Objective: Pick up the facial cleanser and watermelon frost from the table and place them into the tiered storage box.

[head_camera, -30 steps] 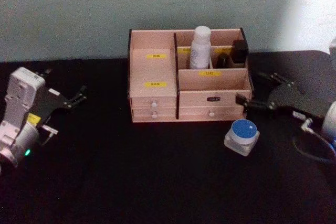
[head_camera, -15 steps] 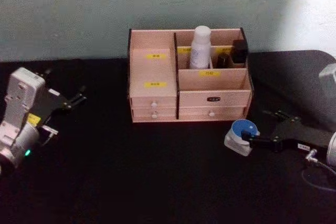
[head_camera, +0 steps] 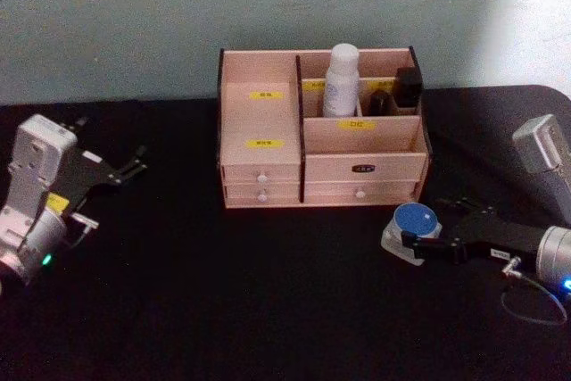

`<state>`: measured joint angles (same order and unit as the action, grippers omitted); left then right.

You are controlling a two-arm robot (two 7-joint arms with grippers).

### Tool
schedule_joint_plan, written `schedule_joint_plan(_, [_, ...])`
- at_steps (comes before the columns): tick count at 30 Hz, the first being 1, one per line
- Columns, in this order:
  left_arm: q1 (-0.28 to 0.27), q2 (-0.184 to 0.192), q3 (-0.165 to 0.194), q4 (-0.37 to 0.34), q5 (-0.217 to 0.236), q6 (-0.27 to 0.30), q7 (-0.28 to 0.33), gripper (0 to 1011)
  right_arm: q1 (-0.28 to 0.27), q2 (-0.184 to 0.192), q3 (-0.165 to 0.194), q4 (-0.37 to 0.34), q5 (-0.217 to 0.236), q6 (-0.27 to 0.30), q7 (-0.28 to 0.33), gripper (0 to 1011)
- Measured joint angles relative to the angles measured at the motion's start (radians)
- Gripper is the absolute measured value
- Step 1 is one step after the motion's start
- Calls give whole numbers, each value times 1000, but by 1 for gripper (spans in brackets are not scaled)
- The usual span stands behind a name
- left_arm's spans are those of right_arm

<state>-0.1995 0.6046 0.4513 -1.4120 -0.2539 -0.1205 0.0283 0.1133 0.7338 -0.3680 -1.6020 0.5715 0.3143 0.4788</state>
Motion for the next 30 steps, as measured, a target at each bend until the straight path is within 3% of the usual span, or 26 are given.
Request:
schedule_joint_plan(15, [0, 0, 0, 0, 0, 0, 0, 1001, 40, -24, -41, 50, -42, -18, 4, 1003])
schedule_joint_plan(30, [0, 0, 0, 0, 0, 0, 0, 1001, 50, -35, -46, 66, -56, -23, 7, 1003])
